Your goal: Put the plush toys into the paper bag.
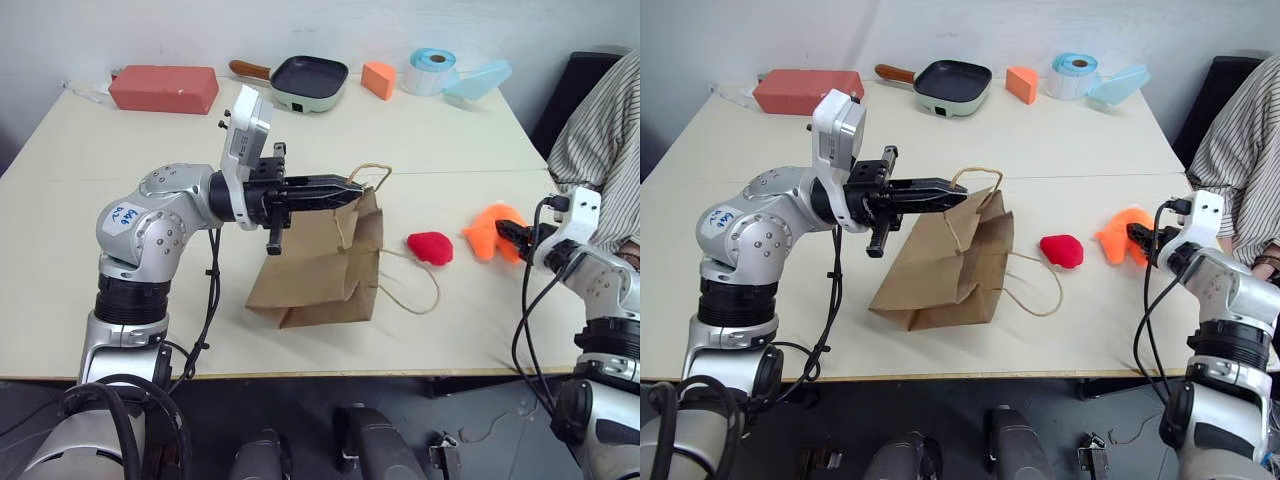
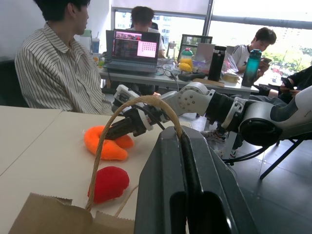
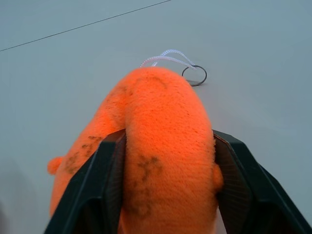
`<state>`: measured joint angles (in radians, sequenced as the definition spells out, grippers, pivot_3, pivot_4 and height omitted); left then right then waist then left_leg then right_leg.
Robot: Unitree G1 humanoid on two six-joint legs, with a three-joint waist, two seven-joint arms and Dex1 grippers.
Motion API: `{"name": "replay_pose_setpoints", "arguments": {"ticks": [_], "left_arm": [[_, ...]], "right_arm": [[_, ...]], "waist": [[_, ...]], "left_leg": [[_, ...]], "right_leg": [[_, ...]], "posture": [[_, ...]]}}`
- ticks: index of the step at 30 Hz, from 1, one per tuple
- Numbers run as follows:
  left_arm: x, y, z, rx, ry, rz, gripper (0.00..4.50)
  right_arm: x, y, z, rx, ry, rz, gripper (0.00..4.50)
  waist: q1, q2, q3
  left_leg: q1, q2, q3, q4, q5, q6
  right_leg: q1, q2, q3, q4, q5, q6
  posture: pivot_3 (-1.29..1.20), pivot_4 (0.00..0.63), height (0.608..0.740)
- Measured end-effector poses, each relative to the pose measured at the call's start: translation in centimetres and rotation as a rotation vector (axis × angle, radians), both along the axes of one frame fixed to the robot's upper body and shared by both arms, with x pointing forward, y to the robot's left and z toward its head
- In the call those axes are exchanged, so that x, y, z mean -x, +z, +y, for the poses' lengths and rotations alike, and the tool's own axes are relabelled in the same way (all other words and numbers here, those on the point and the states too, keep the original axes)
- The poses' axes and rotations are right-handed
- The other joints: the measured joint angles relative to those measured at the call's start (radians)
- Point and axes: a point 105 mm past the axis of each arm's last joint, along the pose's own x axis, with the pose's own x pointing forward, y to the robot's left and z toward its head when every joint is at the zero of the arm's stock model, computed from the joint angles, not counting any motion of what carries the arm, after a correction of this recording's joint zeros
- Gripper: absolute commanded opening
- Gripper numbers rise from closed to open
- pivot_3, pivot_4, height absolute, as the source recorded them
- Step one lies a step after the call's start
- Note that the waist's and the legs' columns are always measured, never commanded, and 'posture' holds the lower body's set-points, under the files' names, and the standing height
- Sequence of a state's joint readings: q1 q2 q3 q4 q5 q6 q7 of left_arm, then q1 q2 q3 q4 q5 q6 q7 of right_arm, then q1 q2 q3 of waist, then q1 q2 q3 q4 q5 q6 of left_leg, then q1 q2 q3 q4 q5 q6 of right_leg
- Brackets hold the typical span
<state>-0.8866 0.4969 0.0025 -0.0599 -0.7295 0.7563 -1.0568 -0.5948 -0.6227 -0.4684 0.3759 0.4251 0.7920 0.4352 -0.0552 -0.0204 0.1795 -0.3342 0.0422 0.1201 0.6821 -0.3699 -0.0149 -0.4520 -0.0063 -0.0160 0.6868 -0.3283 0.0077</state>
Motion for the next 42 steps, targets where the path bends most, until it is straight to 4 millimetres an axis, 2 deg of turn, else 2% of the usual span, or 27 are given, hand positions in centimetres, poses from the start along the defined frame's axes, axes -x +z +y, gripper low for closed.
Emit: {"name": "replay_pose_setpoints", "arguments": {"ticks": [2, 5, 7, 10, 13, 19, 24, 27, 31, 33, 34, 37, 39, 42], "left_arm": [[-0.1, 0.1, 0.3, 0.001, 0.009, 0.003, 0.0], [-0.2, 0.3, 0.5, 0.01, 0.018, 0.002, 0.0], [-0.2, 0.2, 0.5, 0.011, 0.019, 0.007, 0.0], [-0.5, 0.1, 0.6, 0.015, 0.027, 0.018, 0.0], [-0.6, 0.0, 0.6, 0.02, 0.028, 0.026, 0.0], [-0.7, 0.1, 0.4, 0.03, 0.026, 0.033, 0.0], [-0.7, 0.5, 0.0, 0.048, 0.01, 0.022, 0.0], [-0.9, 0.3, -0.3, 0.057, -0.002, 0.04, 0.0], [-0.6, 0.1, -0.8, 0.063, -0.033, 0.048, 0.0], [-0.6, 0.1, -0.8, 0.063, -0.036, 0.05, 0.0], [-0.6, 0.1, -0.8, 0.064, -0.036, 0.05, 0.0], [-0.6, 0.1, -0.9, 0.066, -0.035, 0.051, 0.0], [-0.6, 0.1, -0.9, 0.067, -0.032, 0.051, 0.0], [-0.7, 0.1, -0.6, 0.067, -0.016, 0.051, 0.0]], "right_arm": [[0.8, 0.7, 0.7, -0.037, 0.062, -0.023, 0.88], [1.9, 3.9, 2.8, -0.088, 0.197, -0.108, 0.14], [2.5, 6.6, 4.8, -0.104, 0.298, -0.178, 0.07], [4.0, 9.8, 8.8, -0.092, 0.486, -0.257, 0.07], [5.6, 11.1, 13.6, 0.0, 0.683, -0.291, 0.07], [6.8, 8.5, 18.4, 0.082, 0.847, -0.188, 0.07], [8.6, 5.2, 22.5, 0.23, 1.049, -0.083, 0.07], [8.1, 4.5, 24.5, 0.311, 1.114, -0.077, 0.07], [6.1, 4.5, 27.7, 0.35, 1.152, -0.119, 0.07], [4.8, 4.1, 28.8, 0.324, 1.144, -0.119, 0.81], [4.2, 3.8, 29.3, 0.303, 1.137, -0.119, 1.02], [2.6, 3.1, 30.4, 0.224, 1.093, -0.132, 2.22], [2.2, 3.5, 30.0, 0.193, 1.06, -0.148, 2.87], [2.7, 4.9, 27.9, 0.113, 1.007, -0.19, 3.95]], "waist": [[-0.001, 0.0, 0.0], [-0.003, 0.002, 0.001], [-0.003, 0.002, 0.001], [-0.001, 0.002, 0.001], [0.001, 0.002, 0.001], [0.008, 0.002, 0.001], [0.002, 0.002, 0.001], [-0.003, 0.002, 0.001], [-0.004, 0.002, 0.001], [-0.003, 0.001, 0.001], [-0.002, 0.001, 0.001], [-0.002, 0.001, 0.001], [-0.002, 0.001, 0.001], [0.0, 0.001, 0.001]], "left_leg": [[0.0, 0.0, 0.0, 0.0, 0.0, 0.0], [0.0, 0.0, 0.0, 0.0, 0.0, -0.001], [0.0, 0.001, 0.0, 0.0, 0.001, -0.001], [0.0, 0.001, 0.0, 0.0, 0.001, -0.001], [-0.001, 0.001, -0.001, 0.0, 0.001, -0.001], [-0.002, 0.0, -0.001, 0.0, 0.0, -0.001], [-0.002, 0.0, -0.001, 0.0, 0.0, -0.001], [-0.002, 0.0, -0.001, 0.0, 0.0, -0.001], [-0.002, 0.0, -0.001, 0.0, 0.001, -0.001], [-0.003, 0.0, -0.001, 0.001, 0.001, -0.001], [-0.003, 0.0, -0.001, 0.001, 0.001, -0.001], [-0.004, 0.0, -0.001, 0.001, 0.001, -0.001], [-0.008, 0.0, -0.001, 0.001, 0.001, 0.0], [-0.01, 0.0, -0.003, 0.001, 0.001, 0.0]], "right_leg": [[0.0, 0.0, 0.0, 0.0, 0.0, 0.0], [-0.001, 0.0, 0.0, 0.001, 0.0, 0.0], [-0.001, 0.001, 0.0, 0.001, 0.0, 0.0], [-0.001, 0.0, 0.0, 0.001, 0.0, 0.0], [-0.001, 0.0, -0.001, 0.0, 0.0, 0.0], [-0.002, 0.0, -0.001, -0.001, 0.0, 0.0], [-0.002, 0.0, -0.001, -0.001, 0.0, 0.0], [-0.002, 0.0, -0.001, 0.0, 0.0, 0.0], [-0.003, 0.0, -0.001, 0.001, 0.0, 0.0], [-0.004, -0.001, -0.001, 0.001, 0.0, 0.0], [-0.004, -0.001, -0.001, 0.001, 0.0, 0.0], [-0.005, -0.001, -0.002, 0.001, 0.0, 0.0], [-0.009, -0.002, -0.002, 0.002, 0.0, 0.0], [-0.011, -0.002, -0.002, 0.003, 0.0, 0.0]], "posture": [[0.0, 0.15, 0.74], [0.0, 0.15, 0.74], [0.0, 0.15, 0.74], [0.0, 0.15, 0.74], [0.0, 0.15, 0.74], [0.0, 0.15, 0.74], [0.0, 0.15, 0.74], [0.0, 0.15, 0.74], [0.0, 0.15, 0.74], [0.0, 0.15, 0.74], [0.0, 0.15, 0.74], [0.0, 0.15, 0.74], [0.0, 0.15, 0.74], [0.0, 0.15, 0.74]]}}
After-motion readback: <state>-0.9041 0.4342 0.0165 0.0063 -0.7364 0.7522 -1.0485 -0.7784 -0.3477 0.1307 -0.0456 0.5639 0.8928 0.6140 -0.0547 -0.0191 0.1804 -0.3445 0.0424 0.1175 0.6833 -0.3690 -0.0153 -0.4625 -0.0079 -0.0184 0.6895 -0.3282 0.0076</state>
